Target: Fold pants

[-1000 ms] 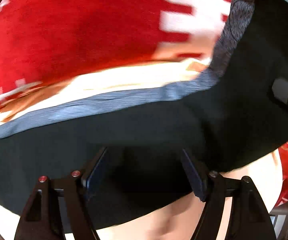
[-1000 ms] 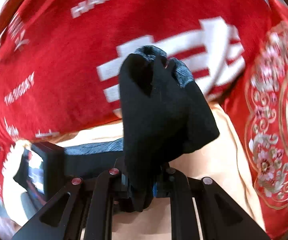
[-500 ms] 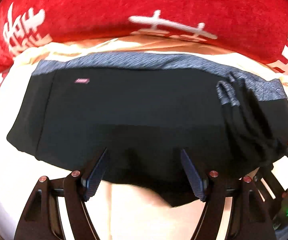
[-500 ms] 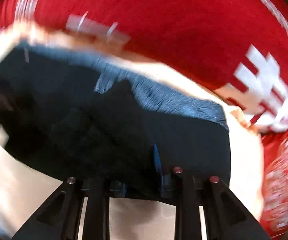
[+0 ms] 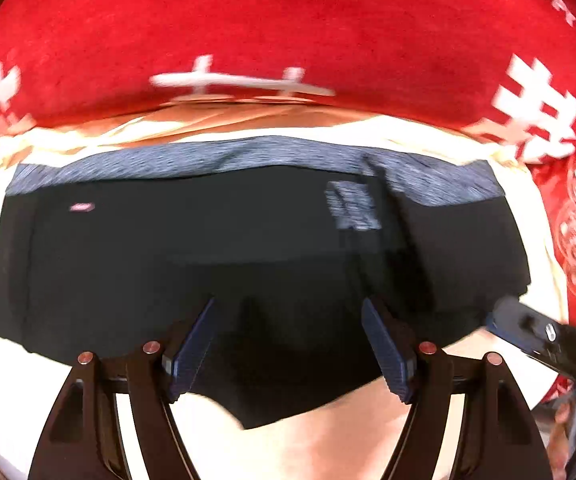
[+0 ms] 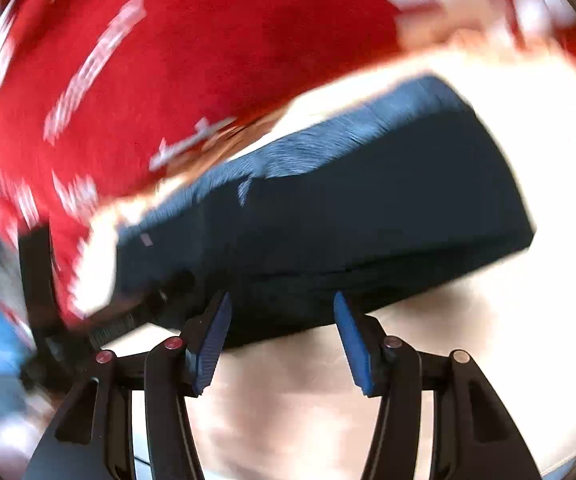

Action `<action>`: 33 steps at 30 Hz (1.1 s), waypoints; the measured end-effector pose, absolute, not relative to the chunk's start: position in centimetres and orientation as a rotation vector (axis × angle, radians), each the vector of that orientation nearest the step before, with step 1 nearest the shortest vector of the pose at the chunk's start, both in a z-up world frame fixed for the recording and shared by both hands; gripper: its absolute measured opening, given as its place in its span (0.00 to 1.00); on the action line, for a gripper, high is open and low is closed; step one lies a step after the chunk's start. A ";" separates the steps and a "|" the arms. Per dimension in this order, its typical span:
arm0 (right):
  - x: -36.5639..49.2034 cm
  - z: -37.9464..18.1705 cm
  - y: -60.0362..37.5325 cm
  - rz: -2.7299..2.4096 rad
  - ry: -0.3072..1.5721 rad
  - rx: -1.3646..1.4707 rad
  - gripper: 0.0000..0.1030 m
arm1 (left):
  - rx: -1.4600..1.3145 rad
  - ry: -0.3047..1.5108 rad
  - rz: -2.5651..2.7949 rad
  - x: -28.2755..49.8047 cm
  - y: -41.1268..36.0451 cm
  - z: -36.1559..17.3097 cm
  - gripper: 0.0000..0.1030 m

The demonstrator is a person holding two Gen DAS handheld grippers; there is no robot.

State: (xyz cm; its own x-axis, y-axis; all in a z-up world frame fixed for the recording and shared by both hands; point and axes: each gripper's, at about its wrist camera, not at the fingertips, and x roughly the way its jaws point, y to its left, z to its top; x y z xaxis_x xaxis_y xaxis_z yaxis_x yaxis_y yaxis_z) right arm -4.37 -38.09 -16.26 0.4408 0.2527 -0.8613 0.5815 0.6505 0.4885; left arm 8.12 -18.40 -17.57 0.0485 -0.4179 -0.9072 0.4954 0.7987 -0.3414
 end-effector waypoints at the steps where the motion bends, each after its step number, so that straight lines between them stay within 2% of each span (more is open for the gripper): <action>1: -4.6 -16.9 -38.7 -0.241 1.116 0.951 0.56 | 0.073 1.356 -0.728 7.4 -18.8 -17.3 0.72; 14: -5.5 -21.9 -41.2 -0.271 0.985 1.351 0.54 | 0.135 1.361 -0.793 3.8 -22.1 -18.5 0.73; 15: -5.5 -22.2 -41.5 -0.276 0.974 1.374 0.42 | 0.136 1.357 -0.787 3.9 -22.1 -18.5 0.73; 16: -5.6 -22.4 -42.1 -0.283 0.970 1.399 0.18 | 0.142 1.350 -0.779 4.1 -22.2 -18.4 0.73; 17: -5.4 -22.8 -42.3 -0.293 0.973 1.425 0.08 | 0.157 1.337 -0.769 4.3 -22.3 -18.2 0.73; 18: -5.3 -22.9 -42.5 -0.293 0.965 1.444 0.06 | 0.176 1.321 -0.758 4.6 -22.5 -18.2 0.73; 21: -4.5 -20.1 -42.7 -0.213 0.888 1.423 0.05 | 0.233 1.273 -0.716 6.2 -22.9 -18.2 0.73; 24: -3.6 -18.0 -41.6 -0.157 0.934 1.331 0.05 | 0.188 1.290 -0.673 8.0 -21.6 -18.3 0.73; 31: -4.7 -23.5 -39.2 -0.258 1.110 1.281 0.05 | 0.203 1.322 -0.574 9.3 -17.3 -17.9 0.73; 33: -4.2 -23.3 -39.0 -0.254 1.119 1.236 0.05 | 0.201 1.306 -0.581 9.2 -17.3 -17.1 0.73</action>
State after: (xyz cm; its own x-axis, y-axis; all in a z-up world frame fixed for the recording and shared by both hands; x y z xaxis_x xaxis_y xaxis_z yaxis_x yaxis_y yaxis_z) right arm -4.18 -39.03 -23.33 0.4834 0.3928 -0.7823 0.6924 0.3753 0.6162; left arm 9.25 -17.26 -17.14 0.1438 -0.2896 -0.9463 0.5093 0.8415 -0.1801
